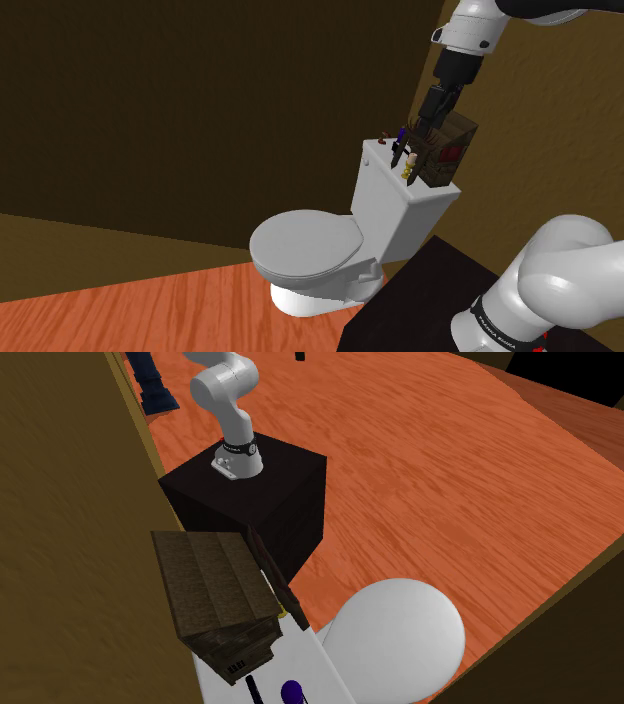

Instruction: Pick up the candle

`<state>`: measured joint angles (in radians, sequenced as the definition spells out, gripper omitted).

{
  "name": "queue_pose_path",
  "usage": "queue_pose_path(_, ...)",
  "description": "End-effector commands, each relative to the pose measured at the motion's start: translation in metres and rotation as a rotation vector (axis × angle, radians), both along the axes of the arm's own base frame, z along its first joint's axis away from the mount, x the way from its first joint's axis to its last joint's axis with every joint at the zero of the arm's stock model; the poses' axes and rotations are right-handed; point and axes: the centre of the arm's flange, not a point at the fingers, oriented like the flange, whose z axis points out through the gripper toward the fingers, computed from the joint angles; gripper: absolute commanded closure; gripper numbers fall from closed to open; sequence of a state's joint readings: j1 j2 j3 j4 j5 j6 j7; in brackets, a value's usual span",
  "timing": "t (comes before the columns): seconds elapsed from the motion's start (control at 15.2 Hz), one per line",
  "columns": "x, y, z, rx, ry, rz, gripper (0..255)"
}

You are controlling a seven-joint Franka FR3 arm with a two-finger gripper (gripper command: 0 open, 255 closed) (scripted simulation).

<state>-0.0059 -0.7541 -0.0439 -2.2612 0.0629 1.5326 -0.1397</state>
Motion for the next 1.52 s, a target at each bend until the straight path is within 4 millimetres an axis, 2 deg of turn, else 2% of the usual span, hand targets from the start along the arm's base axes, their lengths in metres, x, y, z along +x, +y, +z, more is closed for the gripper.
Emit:
queue_pose_path(0.0,0.0,0.0,0.0,0.0,0.0,0.0,0)
queue_pose_path(0.73,0.079,-0.094,-0.08,-0.053,0.088,-0.026,0)
queue_pose_path(1.45,0.148,-0.193,-0.161,-0.106,0.176,-0.053,0)
